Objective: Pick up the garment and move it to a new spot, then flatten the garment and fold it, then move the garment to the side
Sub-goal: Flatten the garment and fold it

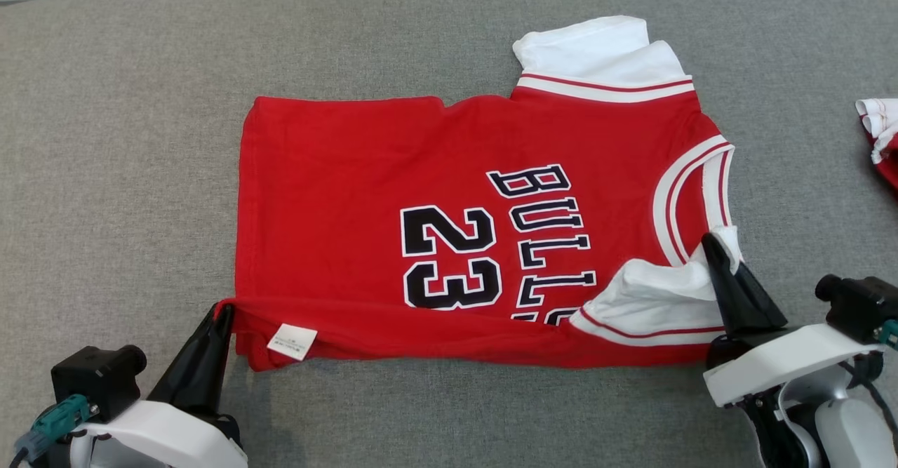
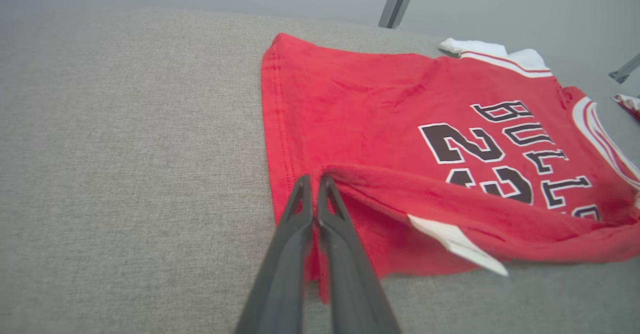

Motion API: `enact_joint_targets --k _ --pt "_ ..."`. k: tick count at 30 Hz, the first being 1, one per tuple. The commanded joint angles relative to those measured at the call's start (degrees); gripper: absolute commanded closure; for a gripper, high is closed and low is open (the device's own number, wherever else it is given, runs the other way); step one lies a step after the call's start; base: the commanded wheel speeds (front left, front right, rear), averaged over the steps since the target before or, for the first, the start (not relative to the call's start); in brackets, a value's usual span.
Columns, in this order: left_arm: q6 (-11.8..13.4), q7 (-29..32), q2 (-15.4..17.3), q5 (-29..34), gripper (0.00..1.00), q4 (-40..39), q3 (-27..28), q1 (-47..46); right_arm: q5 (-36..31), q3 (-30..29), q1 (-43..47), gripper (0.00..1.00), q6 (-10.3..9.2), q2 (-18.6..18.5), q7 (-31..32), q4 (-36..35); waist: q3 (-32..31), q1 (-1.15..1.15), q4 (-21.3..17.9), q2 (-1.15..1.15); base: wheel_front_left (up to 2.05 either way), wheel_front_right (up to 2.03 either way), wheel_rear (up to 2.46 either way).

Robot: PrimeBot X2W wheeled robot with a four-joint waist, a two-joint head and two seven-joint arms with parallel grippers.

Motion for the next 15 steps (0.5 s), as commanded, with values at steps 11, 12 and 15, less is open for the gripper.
enact_joint_targets --k 11,12,15 --pt "-1.8 -0.2 -0.2 -2.1 1.00 3.4 0.0 -3.7 0.8 1.1 -8.3 1.00 0.01 -2.6 -2.1 6.9 3.0 0.00 0.1 0.00 0.00 0.00 0.00" --pt "-2.0 -0.2 -0.3 -2.2 1.00 3.9 -0.1 -4.1 0.7 1.4 -8.7 1.00 0.00 -2.8 -1.8 7.9 3.2 0.00 0.1 0.00 0.00 0.00 0.00" --pt "-2.6 -0.7 -0.6 -2.5 1.00 5.5 -0.6 -5.2 0.7 2.2 -9.6 1.00 0.00 -2.8 -1.8 10.2 3.6 0.00 0.3 0.00 0.00 0.00 0.00"
